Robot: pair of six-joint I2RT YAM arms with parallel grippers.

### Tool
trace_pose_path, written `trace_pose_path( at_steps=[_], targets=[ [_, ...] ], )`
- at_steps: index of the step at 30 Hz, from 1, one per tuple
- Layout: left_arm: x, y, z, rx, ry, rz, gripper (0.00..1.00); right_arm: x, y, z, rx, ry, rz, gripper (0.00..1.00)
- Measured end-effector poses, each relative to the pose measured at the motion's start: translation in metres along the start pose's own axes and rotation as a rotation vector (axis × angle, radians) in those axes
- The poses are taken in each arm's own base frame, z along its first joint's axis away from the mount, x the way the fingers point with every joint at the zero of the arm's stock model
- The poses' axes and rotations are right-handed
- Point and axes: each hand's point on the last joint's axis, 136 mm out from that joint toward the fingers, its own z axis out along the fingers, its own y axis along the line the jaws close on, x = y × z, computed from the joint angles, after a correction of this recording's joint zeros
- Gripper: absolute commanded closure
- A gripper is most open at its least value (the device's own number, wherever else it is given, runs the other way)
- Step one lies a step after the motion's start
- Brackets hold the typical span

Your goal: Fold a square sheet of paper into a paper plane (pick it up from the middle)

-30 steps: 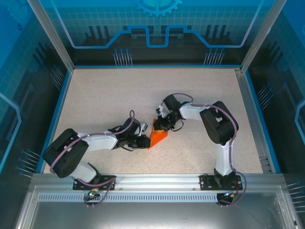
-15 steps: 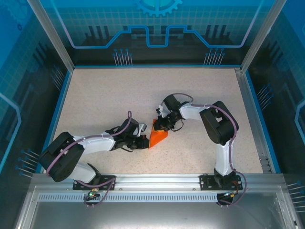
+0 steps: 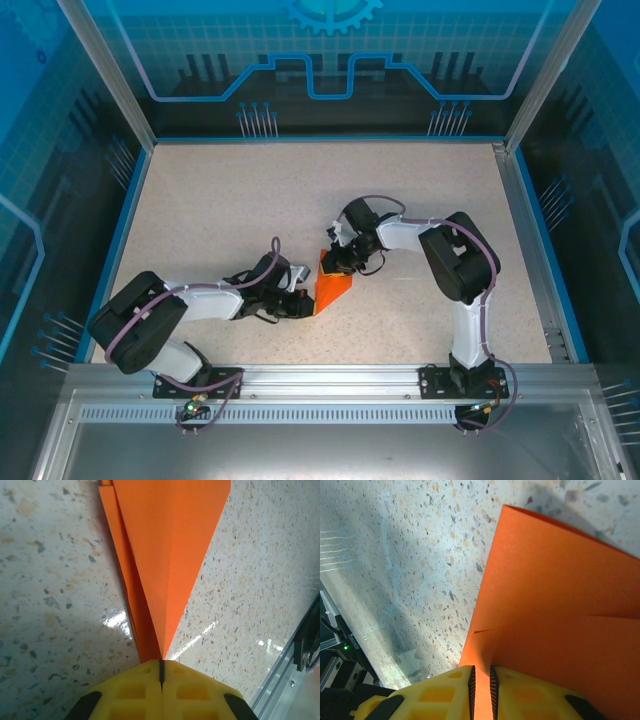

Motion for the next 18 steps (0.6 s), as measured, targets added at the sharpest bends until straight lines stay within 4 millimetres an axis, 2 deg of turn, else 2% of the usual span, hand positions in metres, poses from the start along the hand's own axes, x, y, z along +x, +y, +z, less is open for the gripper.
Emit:
trace_pose_path(
  at_steps=[6, 11, 12, 18],
  targets=[
    [0.004, 0.004, 0.003, -0.009, 0.017, -0.009, 1.00, 0.000, 0.000, 0.000, -0.001, 0.001, 0.001, 0.81],
    [0.004, 0.004, 0.003, -0.006, 0.017, -0.011, 0.93, 0.000, 0.000, 0.000, -0.001, 0.002, 0.001, 0.81],
    [0.004, 0.003, 0.002, -0.006, 0.016, -0.011, 0.90, 0.000, 0.000, 0.000, 0.000, 0.002, 0.001, 0.81],
    [0.003, -0.008, -0.021, -0.018, -0.019, -0.019, 0.79, 0.000, 0.000, 0.000, 0.000, 0.003, 0.001, 0.81]
  ],
)
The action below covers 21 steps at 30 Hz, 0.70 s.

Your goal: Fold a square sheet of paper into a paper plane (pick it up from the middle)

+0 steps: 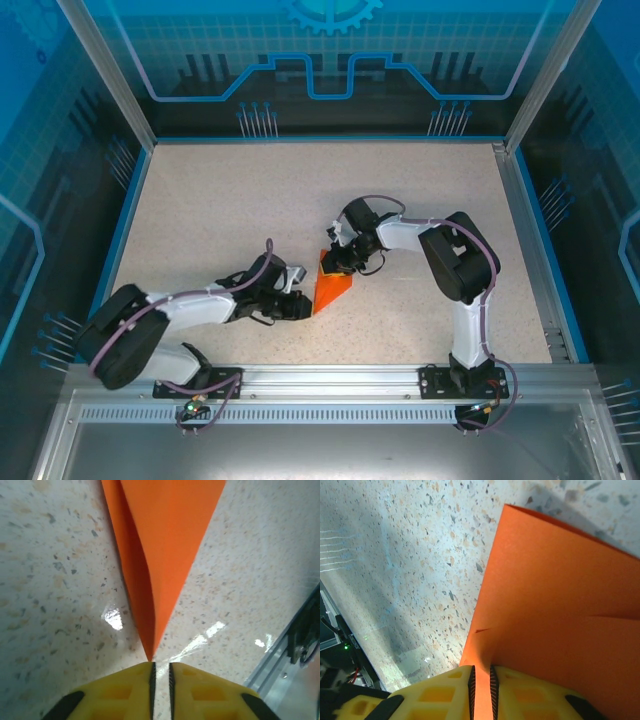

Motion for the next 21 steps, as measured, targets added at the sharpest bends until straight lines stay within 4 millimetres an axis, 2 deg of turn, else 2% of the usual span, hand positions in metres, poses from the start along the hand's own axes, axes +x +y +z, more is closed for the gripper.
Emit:
trace_pose_path(
  at_steps=[5, 10, 14, 21],
  targets=[
    [-0.010, -0.013, -0.024, 0.000, -0.083, 0.015, 0.75, 0.000, 0.000, 0.000, 0.000, 0.001, -0.003, 0.81],
    [-0.023, -0.023, -0.029, -0.004, -0.100, -0.002, 0.75, 0.000, 0.000, 0.000, 0.000, 0.005, -0.002, 0.81],
    [-0.036, -0.028, -0.016, 0.005, -0.087, -0.042, 0.76, 0.000, 0.000, 0.000, 0.000, 0.006, -0.002, 0.81],
    [-0.047, -0.021, 0.011, -0.008, -0.047, -0.119, 0.77, 0.000, 0.000, 0.000, 0.000, 0.006, -0.002, 0.81]
  ],
)
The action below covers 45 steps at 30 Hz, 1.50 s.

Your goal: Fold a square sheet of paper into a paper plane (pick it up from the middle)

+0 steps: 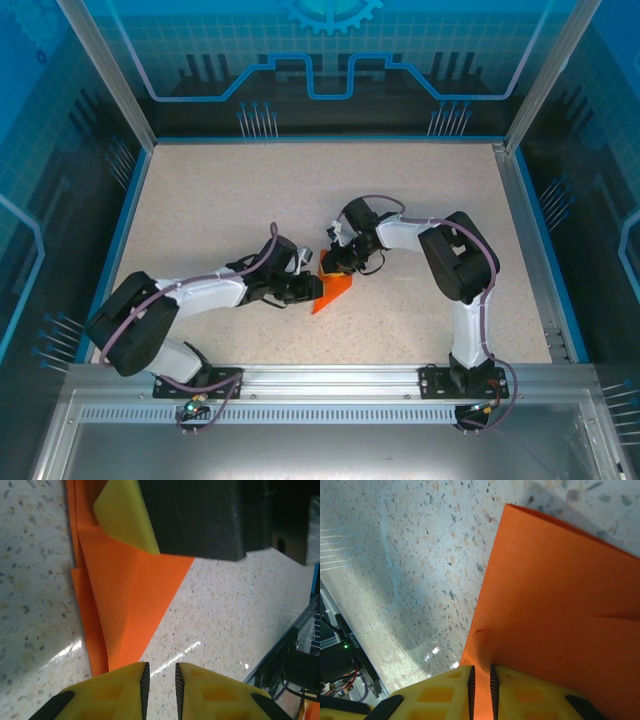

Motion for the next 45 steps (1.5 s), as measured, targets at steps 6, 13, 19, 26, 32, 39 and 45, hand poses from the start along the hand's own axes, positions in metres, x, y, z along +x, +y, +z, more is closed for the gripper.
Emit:
trace_pose_path(
  at_steps=[6, 13, 19, 26, 32, 39, 45],
  targets=[
    [0.000, 0.008, 0.020, 0.002, 0.035, -0.035, 0.78, 0.000, 0.000, 0.000, 0.000, 0.002, 0.001, 0.81],
    [0.004, 0.013, 0.029, 0.012, 0.055, -0.046, 0.78, 0.000, 0.000, 0.000, 0.001, 0.003, 0.002, 0.81],
    [0.009, 0.019, 0.031, 0.027, 0.045, -0.037, 0.80, 0.000, 0.000, 0.000, 0.000, 0.004, 0.003, 0.81],
    [0.012, 0.023, 0.029, 0.019, 0.043, -0.036, 0.81, 0.000, 0.000, 0.001, -0.004, 0.007, 0.006, 0.81],
    [0.016, 0.026, 0.026, 0.015, 0.044, -0.036, 0.82, 0.000, 0.000, 0.000, -0.011, 0.010, 0.010, 0.81],
    [0.029, 0.033, 0.018, -0.008, 0.059, -0.045, 0.82, 0.000, 0.000, 0.000, -0.012, 0.010, 0.011, 0.81],
    [0.045, 0.037, 0.005, -0.039, 0.081, -0.056, 0.81, 0.000, 0.000, 0.000, -0.014, 0.011, 0.011, 0.81]
  ],
)
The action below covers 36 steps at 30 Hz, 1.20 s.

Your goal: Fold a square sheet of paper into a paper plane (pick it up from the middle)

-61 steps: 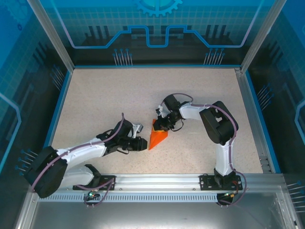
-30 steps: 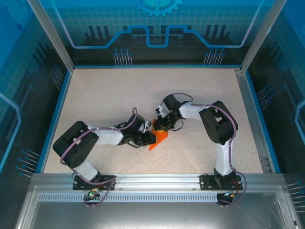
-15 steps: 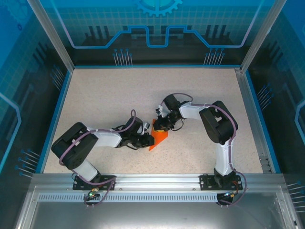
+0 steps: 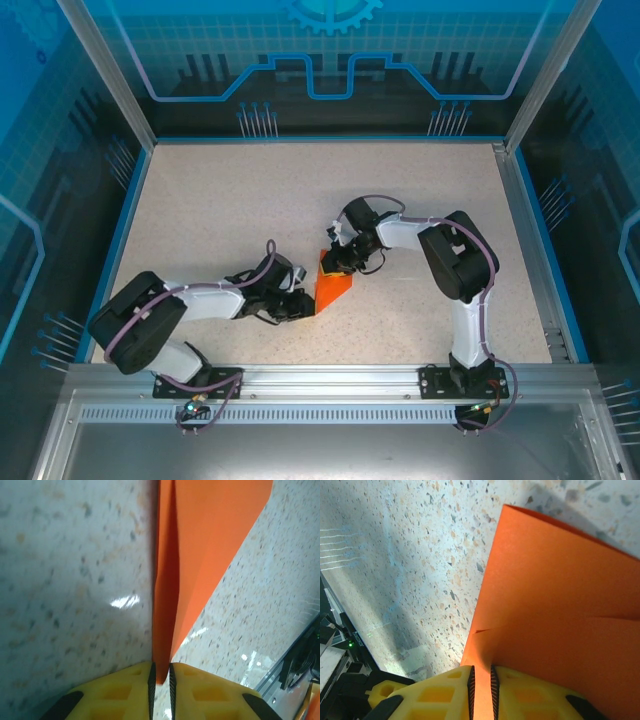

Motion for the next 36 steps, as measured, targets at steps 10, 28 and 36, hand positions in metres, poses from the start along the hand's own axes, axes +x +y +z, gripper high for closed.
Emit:
trace_pose_path(
  at_steps=[10, 28, 36],
  targets=[
    [-0.024, -0.041, -0.016, 0.076, -0.064, 0.026, 0.78, 0.000, 0.000, 0.000, 0.001, 0.004, 0.003, 0.81],
    [-0.021, -0.015, 0.020, 0.048, -0.009, -0.048, 0.80, 0.000, 0.000, 0.000, 0.003, 0.008, 0.007, 0.81],
    [-0.019, -0.014, 0.019, 0.055, -0.019, -0.036, 0.80, 0.000, -0.001, 0.001, 0.003, 0.008, 0.007, 0.81]
  ],
)
